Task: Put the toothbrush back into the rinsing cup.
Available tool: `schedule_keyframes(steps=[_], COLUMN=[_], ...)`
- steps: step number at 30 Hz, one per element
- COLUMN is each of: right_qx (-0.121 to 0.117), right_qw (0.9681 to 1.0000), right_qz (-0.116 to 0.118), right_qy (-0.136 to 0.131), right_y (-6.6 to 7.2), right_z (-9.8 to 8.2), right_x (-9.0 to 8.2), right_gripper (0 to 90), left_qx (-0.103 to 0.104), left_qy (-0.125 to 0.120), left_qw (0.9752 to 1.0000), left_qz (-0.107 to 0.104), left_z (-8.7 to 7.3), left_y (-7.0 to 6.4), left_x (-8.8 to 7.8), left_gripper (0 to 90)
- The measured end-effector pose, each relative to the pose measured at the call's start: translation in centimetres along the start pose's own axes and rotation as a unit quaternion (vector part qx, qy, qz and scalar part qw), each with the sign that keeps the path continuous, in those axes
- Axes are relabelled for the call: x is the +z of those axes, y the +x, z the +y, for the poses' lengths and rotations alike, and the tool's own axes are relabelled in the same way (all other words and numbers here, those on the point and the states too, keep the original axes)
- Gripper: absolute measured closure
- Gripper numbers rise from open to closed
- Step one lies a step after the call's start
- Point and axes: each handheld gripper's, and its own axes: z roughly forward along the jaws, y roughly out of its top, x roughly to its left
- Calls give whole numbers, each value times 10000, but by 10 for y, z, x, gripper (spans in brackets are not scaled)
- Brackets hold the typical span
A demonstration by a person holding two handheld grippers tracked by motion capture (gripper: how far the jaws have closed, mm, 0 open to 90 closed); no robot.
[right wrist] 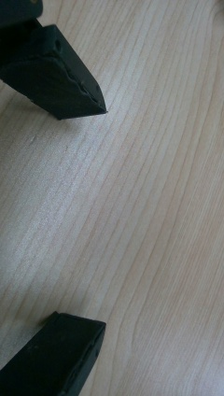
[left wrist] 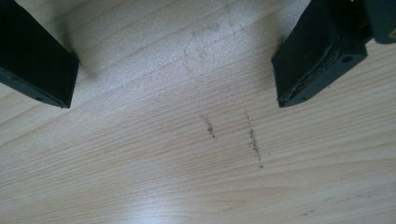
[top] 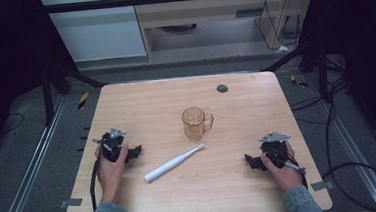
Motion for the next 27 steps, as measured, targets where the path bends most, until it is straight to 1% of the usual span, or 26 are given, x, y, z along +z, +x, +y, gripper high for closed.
schedule_keyframes(steps=[6, 7, 8, 9, 10, 11, 12, 13, 14, 15, 16, 17, 18, 19, 20, 21, 22, 23, 27], right_qx=[-2, -2, -1, 0, 0, -2, 0, -1, -1, -3, 0, -1, -1, -2, -2, -1, -3, -3, -3], right_qw=[10000, 10000, 10000, 10000, 10000, 10000, 10000, 10000, 10000, 10000, 10000, 10000, 10000, 10000, 10000, 10000, 10000, 10000, 10000], right_qz=[-5, -3, 0, -3, -3, -3, -2, -4, -4, -5, -2, -2, -2, -4, -4, -2, -4, -4, -7], right_qy=[6, 5, 4, 7, 7, 5, 5, 3, 3, 3, 4, 4, 4, 4, 4, 3, 4, 2, 6], right_y=[0, 0, 0, 0, 0, 0, 0, 0, 0, 0, 0, 0, 0, 0, 0, 0, 0, 0, 0], right_z=[0, 0, 0, 0, 0, 0, 0, 0, 0, 0, 0, 0, 0, 0, 0, 0, 0, 0, 0], right_x=[0, 0, 0, 0, 0, 0, 0, 0, 0, 0, 0, 0, 0, 0, 0, 0, 0, 0, 0], right_gripper=[3, 3, 3, 3, 3, 3, 3, 3, 3, 3, 3, 3, 3, 3, 3, 3, 4, 3, 3], left_qx=[-27, -47, -109, -122, -122, -99, 49, 152, 152, 221, 354, 410, 410, 548, 548, 605, 724, 769, 929], left_qy=[5, 10, 7, -101, -101, -212, -293, -278, -278, -271, -250, -233, -233, -284, -284, -285, -314, -320, -176], left_qw=[10000, 10000, 9998, 9998, 9998, 9997, 9993, 9992, 9992, 9991, 9989, 9988, 9988, 9981, 9981, 9977, 9969, 9965, 9952], left_qz=[23, 34, 136, 130, 130, 114, 210, 258, 258, 232, 185, 139, 139, 75, 75, 44, -5, -29, -238], left_z=[0, 0, 0, 1, 1, 3, 3, 3, 3, 3, 3, 4, 4, 8, 8, 11, 17, 19, 27], left_y=[0, 0, 0, -1, -1, -3, -8, -11, -11, -14, -20, -23, -23, -31, -31, -35, -43, -46, -62], left_x=[0, -1, -7, -11, -11, -17, -24, -28, -28, -30, -34, -36, -36, -43, -43, -47, -54, -56, -63], left_gripper=[0, 25, 83, 102, 67, 53, 53, 53, 49, 49, 45, 45, 46, 46, 46, 46, 48, 48, 49])
